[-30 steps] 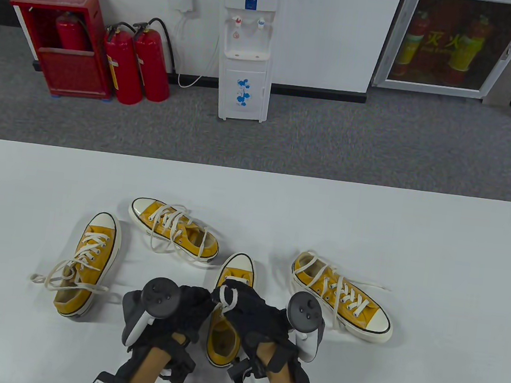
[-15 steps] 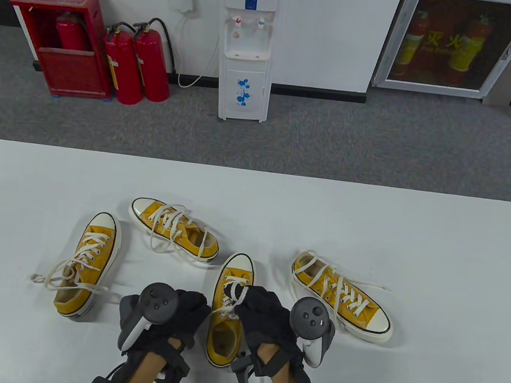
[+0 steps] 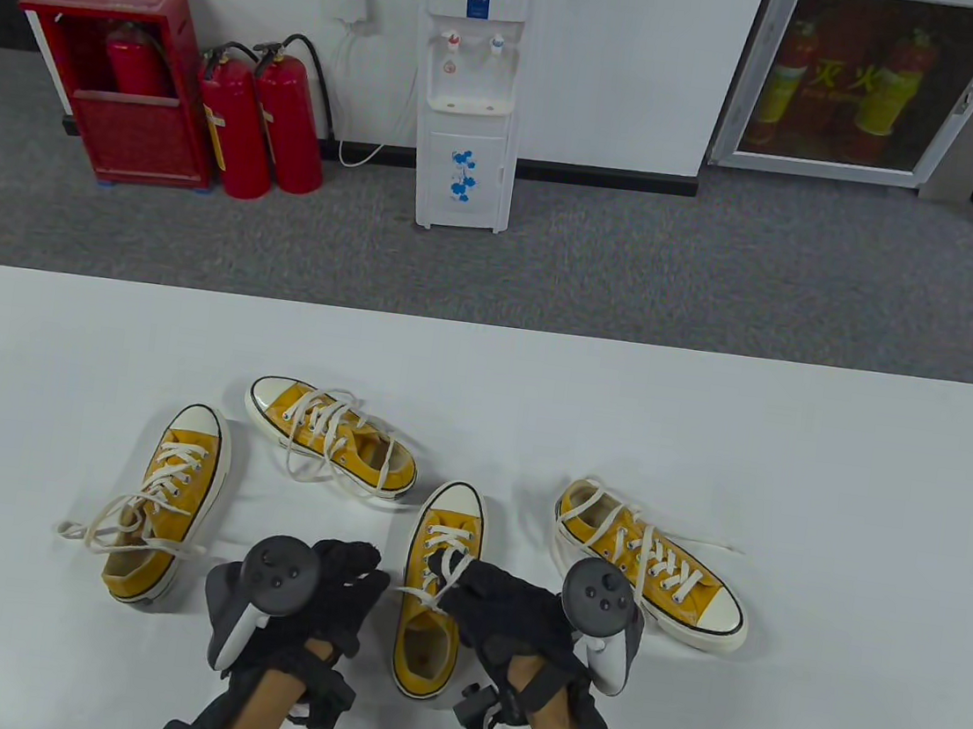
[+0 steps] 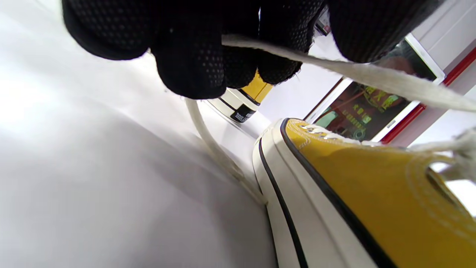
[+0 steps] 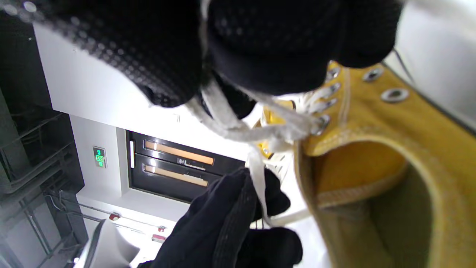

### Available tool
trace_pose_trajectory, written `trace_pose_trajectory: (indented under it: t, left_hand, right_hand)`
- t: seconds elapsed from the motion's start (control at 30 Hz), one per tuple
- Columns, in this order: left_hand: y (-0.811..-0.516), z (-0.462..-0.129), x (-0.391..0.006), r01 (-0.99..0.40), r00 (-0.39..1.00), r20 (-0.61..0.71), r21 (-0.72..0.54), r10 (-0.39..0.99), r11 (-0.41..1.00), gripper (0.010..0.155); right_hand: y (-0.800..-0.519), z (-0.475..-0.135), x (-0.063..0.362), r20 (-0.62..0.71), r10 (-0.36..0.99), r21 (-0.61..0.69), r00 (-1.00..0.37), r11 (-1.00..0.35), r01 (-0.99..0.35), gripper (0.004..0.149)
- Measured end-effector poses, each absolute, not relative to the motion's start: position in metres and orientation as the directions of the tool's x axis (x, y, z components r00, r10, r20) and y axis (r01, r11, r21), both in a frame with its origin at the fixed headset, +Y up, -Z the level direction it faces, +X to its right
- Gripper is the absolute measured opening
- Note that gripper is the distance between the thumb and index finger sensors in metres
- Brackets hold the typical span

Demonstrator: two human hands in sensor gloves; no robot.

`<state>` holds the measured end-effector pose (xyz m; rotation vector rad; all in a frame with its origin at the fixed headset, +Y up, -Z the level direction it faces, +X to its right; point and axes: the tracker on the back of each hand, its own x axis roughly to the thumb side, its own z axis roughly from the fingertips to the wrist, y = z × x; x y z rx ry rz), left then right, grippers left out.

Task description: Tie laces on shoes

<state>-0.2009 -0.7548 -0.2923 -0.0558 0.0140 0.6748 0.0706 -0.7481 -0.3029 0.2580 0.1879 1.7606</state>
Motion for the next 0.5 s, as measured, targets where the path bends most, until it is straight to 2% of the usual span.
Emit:
trace_pose_trajectory:
  t: [0.2,0.5]
  left_hand:
    - [-0.753,-0.292,-0.208,-0.676,0.737,-0.045,-0.013,0.675,0.737,0.059]
    - [-0.75,-0.29,-0.211,-0.709,0.705,-0.032,0.013,0.709,0.705,0.059]
  right_hand:
    - [-0.749,-0.303,0.069,0.044,0.985,0.297,-0.165,-0.171,-0.94,0.051]
    - [-0.75,-0.302,0.07,0.085,0.967,0.248,-0.242,-0.255,-0.935,0.046]
